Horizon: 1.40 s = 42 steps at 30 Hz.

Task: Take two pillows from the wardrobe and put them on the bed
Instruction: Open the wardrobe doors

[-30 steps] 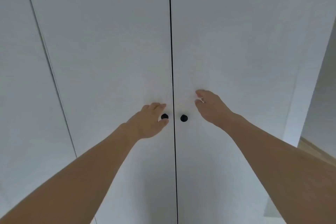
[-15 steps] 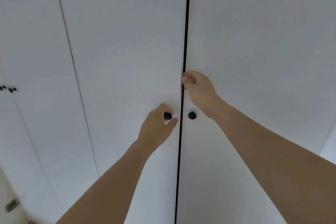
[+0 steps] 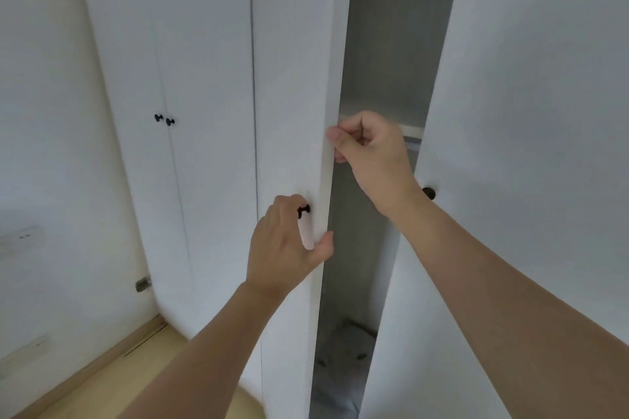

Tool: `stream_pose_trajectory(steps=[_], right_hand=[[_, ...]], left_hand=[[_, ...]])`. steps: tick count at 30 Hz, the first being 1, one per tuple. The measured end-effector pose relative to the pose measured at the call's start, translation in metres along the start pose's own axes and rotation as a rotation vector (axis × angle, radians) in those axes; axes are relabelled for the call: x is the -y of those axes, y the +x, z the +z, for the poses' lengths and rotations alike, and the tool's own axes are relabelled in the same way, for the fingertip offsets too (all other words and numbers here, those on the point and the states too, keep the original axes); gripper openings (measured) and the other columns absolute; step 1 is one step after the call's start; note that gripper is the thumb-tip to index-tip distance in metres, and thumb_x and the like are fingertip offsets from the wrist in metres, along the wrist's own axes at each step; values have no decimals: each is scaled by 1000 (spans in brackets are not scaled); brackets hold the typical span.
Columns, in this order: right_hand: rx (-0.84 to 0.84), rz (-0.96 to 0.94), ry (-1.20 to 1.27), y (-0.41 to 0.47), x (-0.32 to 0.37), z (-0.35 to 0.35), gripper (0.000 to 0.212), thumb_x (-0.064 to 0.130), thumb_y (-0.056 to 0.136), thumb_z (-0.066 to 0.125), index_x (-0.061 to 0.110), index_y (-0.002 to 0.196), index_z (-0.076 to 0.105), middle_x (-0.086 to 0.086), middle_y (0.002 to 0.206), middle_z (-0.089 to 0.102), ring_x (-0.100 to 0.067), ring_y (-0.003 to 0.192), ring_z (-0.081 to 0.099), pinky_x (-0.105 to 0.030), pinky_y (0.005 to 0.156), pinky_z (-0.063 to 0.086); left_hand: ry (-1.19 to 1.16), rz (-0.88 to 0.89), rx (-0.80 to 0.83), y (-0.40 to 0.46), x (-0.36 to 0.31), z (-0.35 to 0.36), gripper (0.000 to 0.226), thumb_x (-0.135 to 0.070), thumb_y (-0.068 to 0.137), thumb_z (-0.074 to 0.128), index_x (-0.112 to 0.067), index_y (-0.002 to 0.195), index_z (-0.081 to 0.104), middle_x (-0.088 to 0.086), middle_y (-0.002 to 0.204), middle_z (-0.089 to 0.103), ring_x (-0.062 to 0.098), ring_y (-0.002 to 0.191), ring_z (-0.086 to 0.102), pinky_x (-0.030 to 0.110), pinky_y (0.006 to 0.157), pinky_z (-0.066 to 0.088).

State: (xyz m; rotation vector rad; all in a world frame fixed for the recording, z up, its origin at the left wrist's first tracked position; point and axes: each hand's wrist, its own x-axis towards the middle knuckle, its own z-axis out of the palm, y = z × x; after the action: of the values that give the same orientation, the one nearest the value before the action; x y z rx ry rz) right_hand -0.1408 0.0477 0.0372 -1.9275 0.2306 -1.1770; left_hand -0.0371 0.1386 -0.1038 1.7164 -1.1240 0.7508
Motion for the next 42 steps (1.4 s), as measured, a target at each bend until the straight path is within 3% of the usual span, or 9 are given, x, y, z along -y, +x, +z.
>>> stream_pose_trajectory(steps=[4,8,12,16,22,28,31,35,42], right_hand=[[77,-157,46,-4,9,45,10,22,84,71,23,77,64,3,74,68,-16,70,64,-37,72,57],[210,-239,59,3,12,93,41,47,83,67,41,121,52,22,119,59,3,104,57,-14,82,49],[285,-395,-41,13,13,152,68,56,89,53,35,147,25,14,152,32,1,137,31,-30,111,35],[369,-487,-191,22,7,210,66,53,94,45,36,150,15,7,161,7,1,145,8,-22,111,20],[380,-614,-516,36,-19,286,71,37,96,49,22,153,10,-8,161,0,-26,148,6,-49,117,22],[325,-644,-668,51,-41,329,73,34,96,51,26,153,6,-6,161,-1,-29,148,6,-50,118,12],[338,-659,-672,55,-43,331,72,36,97,49,26,153,5,-6,162,-1,-28,148,4,-48,118,7],[330,-672,-750,60,-45,298,66,36,98,43,22,153,8,-5,162,2,-26,148,8,-47,119,7],[78,-462,-1091,78,-58,139,61,27,98,39,10,151,14,-10,161,8,-28,148,8,-49,119,1]], left_hand=[[93,139,-195,-19,32,-33,56,-33,74,70,-14,118,41,12,107,55,26,94,54,34,68,51],[151,215,-217,-29,73,-74,53,-31,83,69,-11,124,41,19,105,55,28,96,53,36,72,52],[160,164,-154,-40,108,-113,48,-22,92,61,-8,132,40,15,110,55,25,99,55,34,78,53],[139,-2,-149,-44,142,-143,39,-12,97,49,-6,134,39,6,108,57,16,101,55,31,82,50],[166,-212,-244,-21,201,-171,38,-6,96,49,-9,134,45,3,115,58,18,100,57,27,83,49],[165,-250,-304,-8,243,-172,38,-8,98,46,-4,136,48,6,114,61,22,100,59,26,85,48],[167,-253,-324,-7,248,-170,39,-7,97,47,-2,135,49,9,115,61,24,102,59,26,87,49],[199,-247,-402,-9,233,-160,42,-7,97,49,-3,139,44,13,139,44,23,132,41,30,111,34],[136,-22,-248,18,150,-76,48,-8,98,42,9,141,32,24,150,29,37,143,22,56,114,23]])
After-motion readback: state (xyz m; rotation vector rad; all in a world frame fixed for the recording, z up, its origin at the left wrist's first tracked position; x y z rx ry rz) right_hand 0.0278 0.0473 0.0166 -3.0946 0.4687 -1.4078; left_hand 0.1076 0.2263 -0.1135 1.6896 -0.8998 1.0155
